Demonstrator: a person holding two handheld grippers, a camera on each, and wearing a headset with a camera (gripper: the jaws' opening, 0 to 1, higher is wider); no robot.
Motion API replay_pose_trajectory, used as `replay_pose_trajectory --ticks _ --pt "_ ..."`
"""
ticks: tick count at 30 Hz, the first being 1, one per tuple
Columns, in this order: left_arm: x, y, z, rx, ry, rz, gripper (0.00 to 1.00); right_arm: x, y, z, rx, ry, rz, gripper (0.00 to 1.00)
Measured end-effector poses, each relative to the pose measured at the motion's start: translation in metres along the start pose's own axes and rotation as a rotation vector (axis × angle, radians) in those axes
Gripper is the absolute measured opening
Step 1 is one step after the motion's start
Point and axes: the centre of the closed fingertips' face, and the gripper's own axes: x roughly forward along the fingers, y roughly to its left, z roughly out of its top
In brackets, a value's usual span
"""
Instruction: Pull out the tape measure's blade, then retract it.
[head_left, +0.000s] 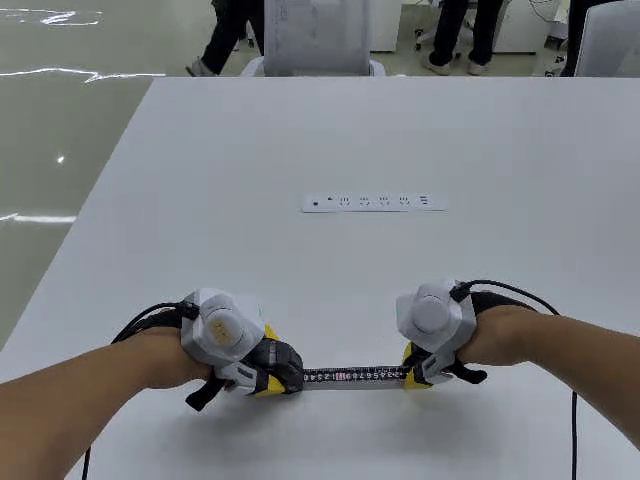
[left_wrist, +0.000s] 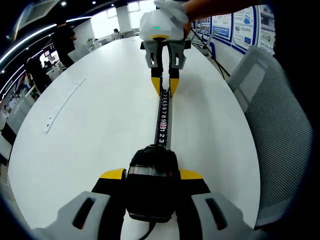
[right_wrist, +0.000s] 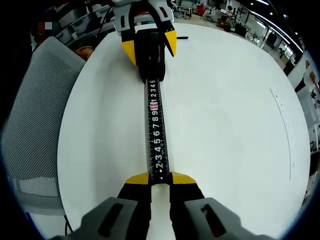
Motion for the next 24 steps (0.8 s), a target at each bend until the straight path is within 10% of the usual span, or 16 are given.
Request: replay_pose_trajectory --ticks 24 --pt "0.0 0.002 0.001 -0.009 0.0 0.005 0.34 -0.007 -0.004 -0.019 0.006 0.02 -0.005 0.11"
